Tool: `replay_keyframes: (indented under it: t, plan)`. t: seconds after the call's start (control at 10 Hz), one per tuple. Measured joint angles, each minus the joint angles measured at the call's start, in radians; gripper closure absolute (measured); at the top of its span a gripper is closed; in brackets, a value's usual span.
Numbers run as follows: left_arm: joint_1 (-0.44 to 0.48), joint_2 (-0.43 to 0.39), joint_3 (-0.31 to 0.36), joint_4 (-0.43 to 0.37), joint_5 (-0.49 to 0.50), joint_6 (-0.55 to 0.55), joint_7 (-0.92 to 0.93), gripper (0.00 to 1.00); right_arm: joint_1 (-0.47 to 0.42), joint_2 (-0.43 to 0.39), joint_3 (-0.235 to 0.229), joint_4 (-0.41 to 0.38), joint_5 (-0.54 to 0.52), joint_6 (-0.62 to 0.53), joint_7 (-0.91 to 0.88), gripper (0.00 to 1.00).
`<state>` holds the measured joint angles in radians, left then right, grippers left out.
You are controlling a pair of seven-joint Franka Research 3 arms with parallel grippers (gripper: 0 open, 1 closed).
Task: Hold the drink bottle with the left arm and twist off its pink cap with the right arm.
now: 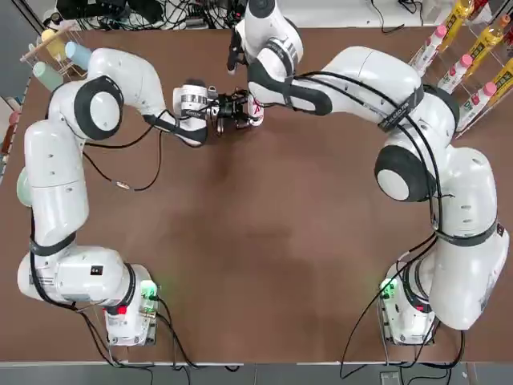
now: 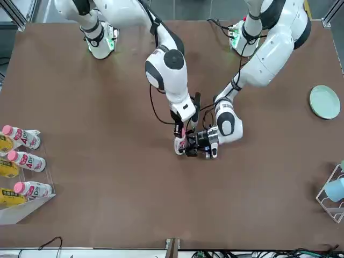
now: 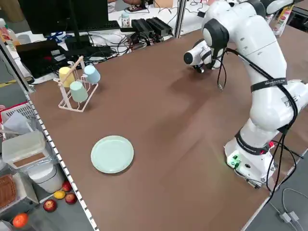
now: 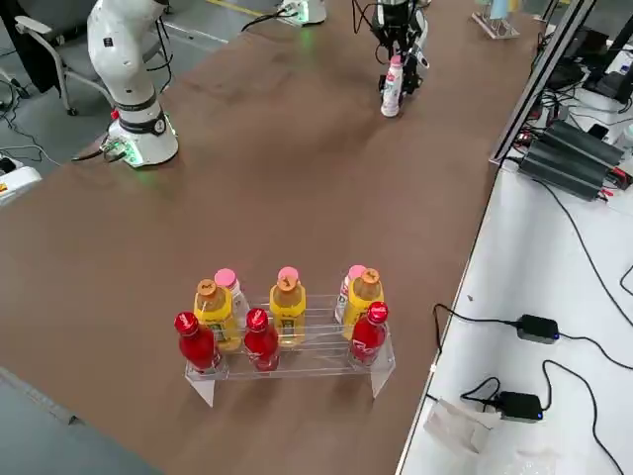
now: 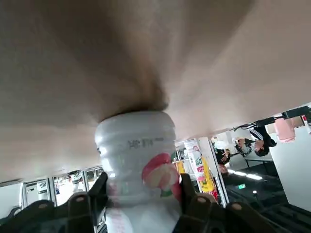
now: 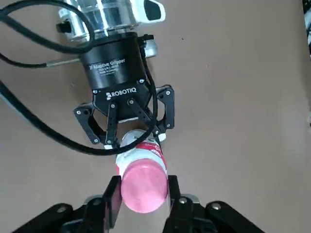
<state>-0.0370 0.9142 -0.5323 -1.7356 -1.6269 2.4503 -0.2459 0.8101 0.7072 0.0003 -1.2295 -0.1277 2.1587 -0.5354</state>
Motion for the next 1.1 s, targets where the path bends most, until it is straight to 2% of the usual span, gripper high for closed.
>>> replay_keyframes:
  t: [0.6,1.1]
  plan:
    - [0.0,0.004,0.0,0.009,0.0,0.0,-0.002,0.38,-0.002,0.0,0.0,0.0,0.0,0.014,-0.224,0.57]
    - [0.0,0.006,0.001,0.011,0.0,0.0,-0.006,0.38,0.0,0.0,0.001,0.002,0.0,0.027,-0.286,0.57]
